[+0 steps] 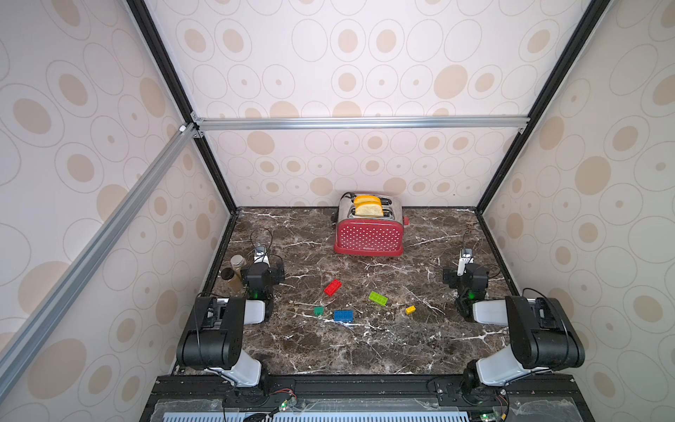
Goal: Assemble the number 5 with lego
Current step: Pick up the lego brick from the center of the board.
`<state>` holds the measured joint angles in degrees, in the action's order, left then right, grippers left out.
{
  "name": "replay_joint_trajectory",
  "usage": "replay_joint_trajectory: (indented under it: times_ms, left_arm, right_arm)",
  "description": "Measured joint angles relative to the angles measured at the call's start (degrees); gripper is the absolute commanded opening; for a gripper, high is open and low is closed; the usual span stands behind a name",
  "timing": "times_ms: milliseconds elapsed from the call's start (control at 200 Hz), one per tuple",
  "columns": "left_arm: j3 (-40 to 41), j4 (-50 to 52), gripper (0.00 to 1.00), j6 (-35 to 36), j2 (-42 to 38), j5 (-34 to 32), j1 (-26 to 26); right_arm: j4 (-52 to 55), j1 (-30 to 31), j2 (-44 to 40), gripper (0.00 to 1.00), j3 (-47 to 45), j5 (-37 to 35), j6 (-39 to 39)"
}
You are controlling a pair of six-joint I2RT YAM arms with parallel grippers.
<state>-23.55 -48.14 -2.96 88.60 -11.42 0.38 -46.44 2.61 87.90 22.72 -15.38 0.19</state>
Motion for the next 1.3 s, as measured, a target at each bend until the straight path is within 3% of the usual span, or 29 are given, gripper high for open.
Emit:
replay_joint_trajectory:
  times_ms: [361,636,746,951,1107,1302]
  left_arm:
    - [-10.43,22.32,0.99,-3.72,-11.08,0.09,-0.17]
    - [-19.85,40.72,0.98,-22.67,-14.58,7.52,0.68]
    - [-19.85,44.83,0.92,-27.23,-15.82,11.87,0.85]
    - [-19.85,56.06,0.79,-29.88,-20.98,16.74,-2.19]
    - [-19.06,63.32,0.71,-30.32,-25.94,20.61,-5.79]
    - [-15.10,69.92,0.69,-30.75,-29.03,24.00,-8.20]
  right_arm:
    - [22.88,0.00,-16.11,1.00,9.77,2.27,5.46]
    - [41.09,0.00,-26.56,1.00,13.60,9.18,22.16]
    - [46.23,-0.11,-29.90,0.88,14.78,12.55,26.18]
    - [60.85,0.63,-27.91,0.65,22.82,20.83,27.23]
    - [71.19,4.74,-24.26,0.62,27.08,24.59,27.17]
    - [82.12,10.40,-19.67,0.59,28.02,26.08,27.76]
